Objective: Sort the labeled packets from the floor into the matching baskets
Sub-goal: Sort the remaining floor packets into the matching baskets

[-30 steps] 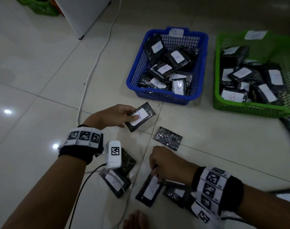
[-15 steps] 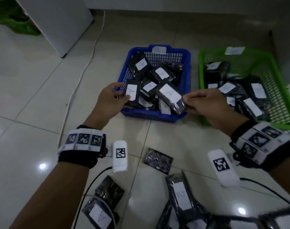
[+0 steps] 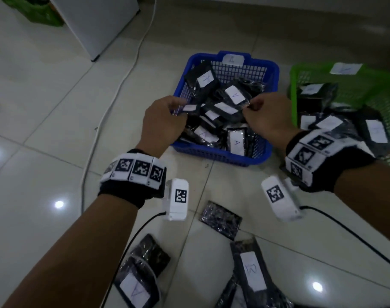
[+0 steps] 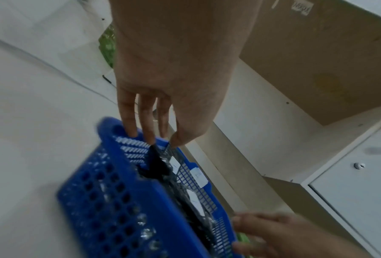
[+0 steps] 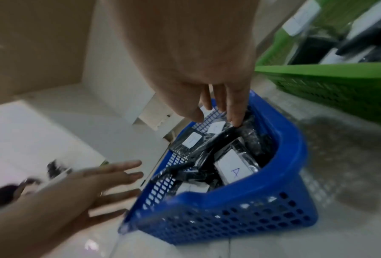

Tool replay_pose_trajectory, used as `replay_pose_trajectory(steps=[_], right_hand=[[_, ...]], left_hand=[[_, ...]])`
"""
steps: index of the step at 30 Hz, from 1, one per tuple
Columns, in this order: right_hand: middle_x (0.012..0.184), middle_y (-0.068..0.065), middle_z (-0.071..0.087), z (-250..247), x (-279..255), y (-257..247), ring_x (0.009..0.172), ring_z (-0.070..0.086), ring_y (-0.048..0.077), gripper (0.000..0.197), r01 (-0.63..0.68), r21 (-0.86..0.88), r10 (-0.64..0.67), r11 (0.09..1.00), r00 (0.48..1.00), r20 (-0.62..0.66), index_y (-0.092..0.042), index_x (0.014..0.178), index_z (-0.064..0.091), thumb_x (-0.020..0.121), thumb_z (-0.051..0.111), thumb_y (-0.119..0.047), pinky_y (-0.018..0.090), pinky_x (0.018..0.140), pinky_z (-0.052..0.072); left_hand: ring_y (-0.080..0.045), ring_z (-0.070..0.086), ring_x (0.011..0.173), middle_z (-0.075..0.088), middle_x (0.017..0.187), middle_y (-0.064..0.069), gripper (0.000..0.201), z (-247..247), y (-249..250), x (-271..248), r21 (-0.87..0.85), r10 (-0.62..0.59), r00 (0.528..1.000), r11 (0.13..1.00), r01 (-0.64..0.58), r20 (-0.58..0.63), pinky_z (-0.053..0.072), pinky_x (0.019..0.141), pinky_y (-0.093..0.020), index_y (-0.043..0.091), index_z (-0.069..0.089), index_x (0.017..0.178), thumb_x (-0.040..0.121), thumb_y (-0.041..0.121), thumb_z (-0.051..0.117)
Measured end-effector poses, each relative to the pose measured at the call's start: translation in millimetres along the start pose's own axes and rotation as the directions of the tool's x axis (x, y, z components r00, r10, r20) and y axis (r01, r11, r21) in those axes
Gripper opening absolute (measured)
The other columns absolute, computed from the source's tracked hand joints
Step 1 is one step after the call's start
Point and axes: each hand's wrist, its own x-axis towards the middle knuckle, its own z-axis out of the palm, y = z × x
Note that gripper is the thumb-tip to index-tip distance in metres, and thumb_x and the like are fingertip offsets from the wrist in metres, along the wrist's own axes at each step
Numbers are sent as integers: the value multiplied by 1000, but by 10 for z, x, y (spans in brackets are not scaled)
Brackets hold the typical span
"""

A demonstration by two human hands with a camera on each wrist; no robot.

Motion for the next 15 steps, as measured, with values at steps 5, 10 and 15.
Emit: replay_pose_trajectory(steps=[5,10,15], right_hand=[[82,3,65,194,-702,-243,69,56,7,8,454,102,-465,885,873,149,-8,85,70,79,65,-6,13,64,44],[99,4,66,809,-1454,-412,86,58,17,20,656,168,-598,736,513,616,-14,98,71,78,72,-15,28,81,46],[131,6,53,1164,-2060,-338,116,47,23,54,724,256,-515,641,158,843,-13,128,56,80,75,-28,35,99,42]], left_hand=[[3,63,77,69,86,15,22,-372,-339,-570,20,-54,998,998,54,-19,48,72,-13,33,71,103,87,18,68],[4,64,79,70,85,15,23,-826,-793,-1280,216,-188,960,966,142,209,52,77,-13,39,69,95,85,18,73],[2,63,83,67,97,12,37,-1162,-1132,-1998,398,-470,777,864,308,419,52,74,-23,31,68,106,75,25,87]])
